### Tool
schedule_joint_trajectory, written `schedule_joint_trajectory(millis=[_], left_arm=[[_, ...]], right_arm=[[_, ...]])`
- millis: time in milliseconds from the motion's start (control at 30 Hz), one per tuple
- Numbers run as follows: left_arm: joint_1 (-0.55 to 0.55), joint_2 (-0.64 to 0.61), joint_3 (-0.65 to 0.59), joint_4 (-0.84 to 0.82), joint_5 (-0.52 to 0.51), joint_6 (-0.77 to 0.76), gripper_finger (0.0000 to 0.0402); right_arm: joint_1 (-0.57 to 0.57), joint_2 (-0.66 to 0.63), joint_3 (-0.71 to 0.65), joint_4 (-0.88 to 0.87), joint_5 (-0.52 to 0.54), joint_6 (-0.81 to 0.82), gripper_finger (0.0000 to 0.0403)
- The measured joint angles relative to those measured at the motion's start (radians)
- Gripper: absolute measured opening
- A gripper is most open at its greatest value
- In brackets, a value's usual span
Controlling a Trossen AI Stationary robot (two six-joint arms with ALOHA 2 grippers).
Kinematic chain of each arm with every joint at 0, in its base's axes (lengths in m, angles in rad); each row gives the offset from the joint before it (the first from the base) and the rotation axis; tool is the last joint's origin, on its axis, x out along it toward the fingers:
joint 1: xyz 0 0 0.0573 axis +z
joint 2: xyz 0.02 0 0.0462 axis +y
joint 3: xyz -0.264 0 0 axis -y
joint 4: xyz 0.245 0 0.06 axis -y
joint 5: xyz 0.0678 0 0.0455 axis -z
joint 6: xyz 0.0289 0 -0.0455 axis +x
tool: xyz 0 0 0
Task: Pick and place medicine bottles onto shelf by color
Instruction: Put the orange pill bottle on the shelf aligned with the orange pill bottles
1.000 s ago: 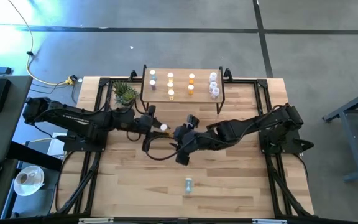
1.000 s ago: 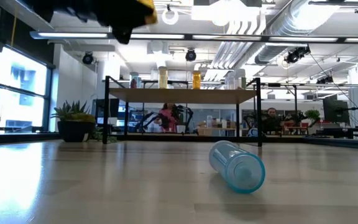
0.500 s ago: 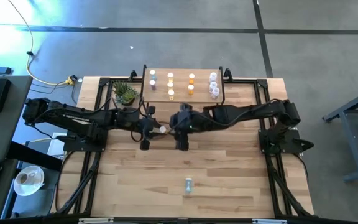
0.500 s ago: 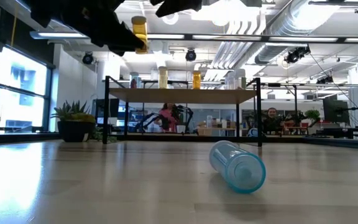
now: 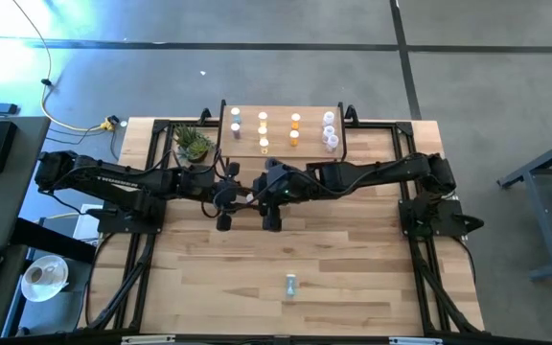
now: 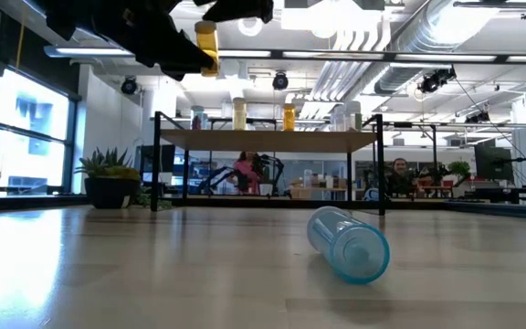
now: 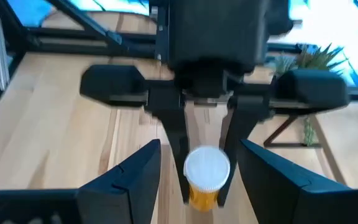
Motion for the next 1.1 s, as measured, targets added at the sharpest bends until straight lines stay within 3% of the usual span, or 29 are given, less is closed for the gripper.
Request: schedule_joint_trajectory(millis=[600, 1100], left_arm=[[-0.004, 0.000, 0.000, 0.058, 0.002, -0.012, 0.0087], [-0.004, 0.000, 0.000, 0.071, -0.005, -0.034, 0.0087]], right_arm=[[0.000, 0.016, 0.000, -0.002, 0.010, 0.003, 0.0199], [-0.001, 0.016, 0.000, -0.025, 0.011, 0.004, 0.0101]])
